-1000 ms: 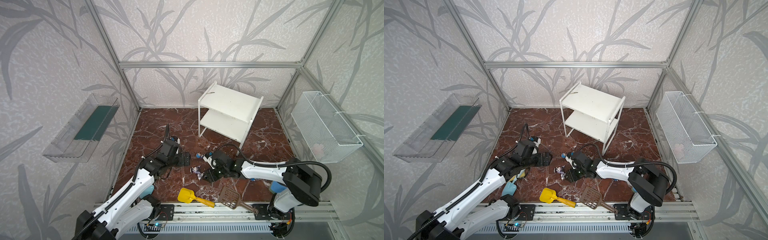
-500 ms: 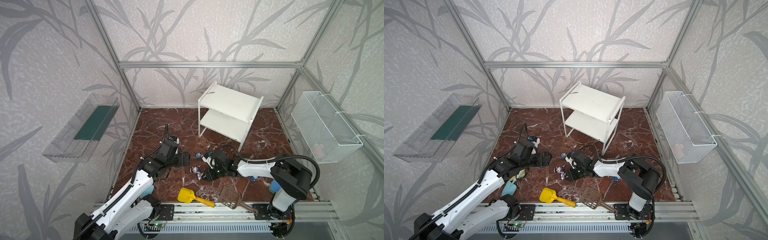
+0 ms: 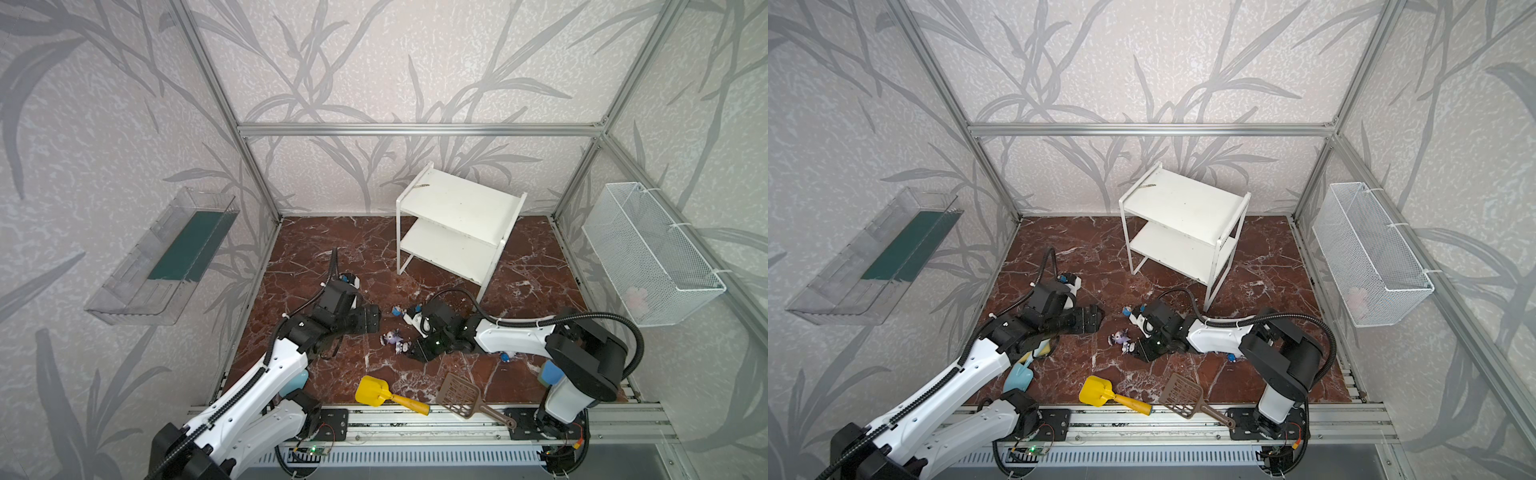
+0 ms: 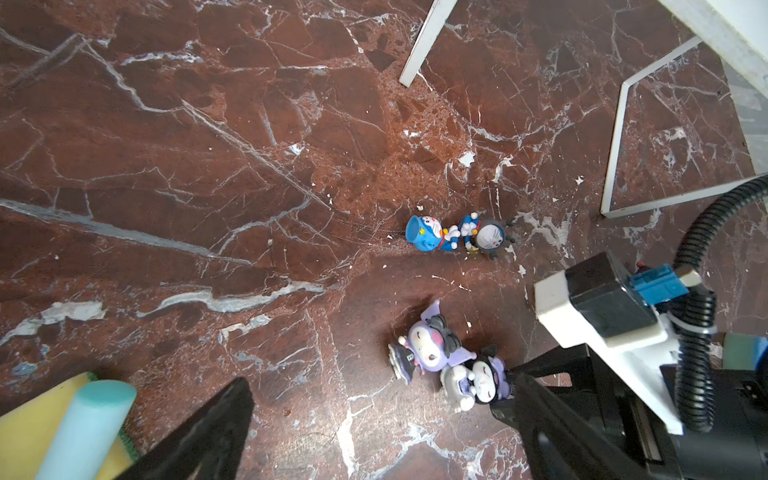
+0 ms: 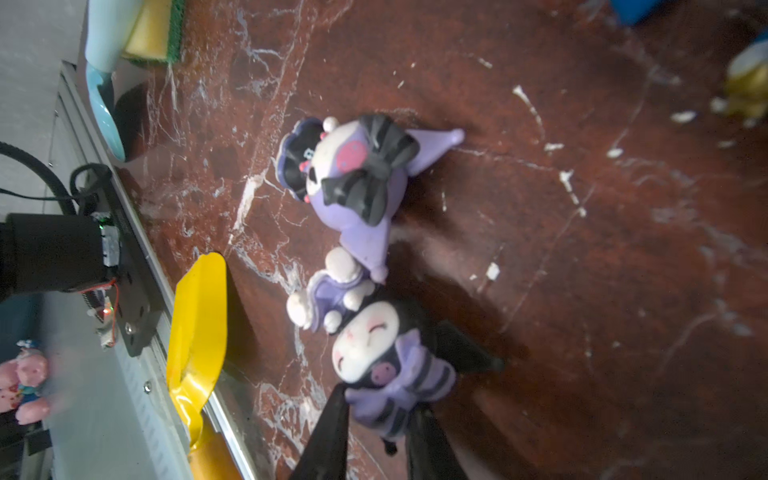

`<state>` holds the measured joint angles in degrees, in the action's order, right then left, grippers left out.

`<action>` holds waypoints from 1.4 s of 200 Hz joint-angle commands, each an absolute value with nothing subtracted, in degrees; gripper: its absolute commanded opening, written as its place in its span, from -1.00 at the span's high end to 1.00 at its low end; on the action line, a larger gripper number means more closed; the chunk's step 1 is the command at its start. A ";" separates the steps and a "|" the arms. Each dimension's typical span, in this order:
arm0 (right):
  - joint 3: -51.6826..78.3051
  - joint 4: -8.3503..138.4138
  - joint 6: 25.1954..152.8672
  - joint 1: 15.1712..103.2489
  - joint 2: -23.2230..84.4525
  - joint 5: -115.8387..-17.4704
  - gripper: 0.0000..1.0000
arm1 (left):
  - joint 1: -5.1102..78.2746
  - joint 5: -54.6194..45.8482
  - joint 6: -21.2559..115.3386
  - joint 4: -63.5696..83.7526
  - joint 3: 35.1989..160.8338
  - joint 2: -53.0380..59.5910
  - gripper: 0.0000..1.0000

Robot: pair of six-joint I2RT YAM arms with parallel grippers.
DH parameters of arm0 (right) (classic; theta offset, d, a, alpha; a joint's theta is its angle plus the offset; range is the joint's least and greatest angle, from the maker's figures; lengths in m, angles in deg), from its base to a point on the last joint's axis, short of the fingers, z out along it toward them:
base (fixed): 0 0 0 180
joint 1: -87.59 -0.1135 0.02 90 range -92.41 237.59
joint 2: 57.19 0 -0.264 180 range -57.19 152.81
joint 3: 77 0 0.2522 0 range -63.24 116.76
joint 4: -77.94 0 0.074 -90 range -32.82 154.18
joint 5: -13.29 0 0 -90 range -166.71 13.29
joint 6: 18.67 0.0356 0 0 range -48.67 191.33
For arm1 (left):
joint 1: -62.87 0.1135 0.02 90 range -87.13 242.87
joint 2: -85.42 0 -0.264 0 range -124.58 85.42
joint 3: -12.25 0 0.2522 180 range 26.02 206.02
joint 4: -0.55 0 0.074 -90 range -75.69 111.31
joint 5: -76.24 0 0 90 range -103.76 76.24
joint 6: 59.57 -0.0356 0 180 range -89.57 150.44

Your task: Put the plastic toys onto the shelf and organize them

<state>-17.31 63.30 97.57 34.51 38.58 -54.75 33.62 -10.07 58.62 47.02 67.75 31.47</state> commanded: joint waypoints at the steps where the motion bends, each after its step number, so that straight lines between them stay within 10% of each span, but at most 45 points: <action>1: -15.96 58.19 93.81 34.77 35.45 -57.16 0.53 | 33.40 -8.52 59.36 46.57 66.91 31.16 -0.99; 119: -16.78 46.82 88.31 34.82 25.18 -62.46 0.48 | 24.05 -2.50 51.63 39.55 65.93 27.69 -0.99; 199: -26.52 35.83 87.15 34.79 0.90 -66.76 -0.34 | 13.13 -9.67 33.32 34.09 64.51 22.33 -0.98; 280: -32.90 34.47 89.61 34.86 -15.38 -70.20 -0.46 | 11.48 -6.20 12.18 46.33 73.73 11.37 -0.67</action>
<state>-31.87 35.52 88.65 34.69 -13.77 -68.32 12.02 -7.69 22.84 39.15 71.07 13.35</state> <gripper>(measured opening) 0.730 0.864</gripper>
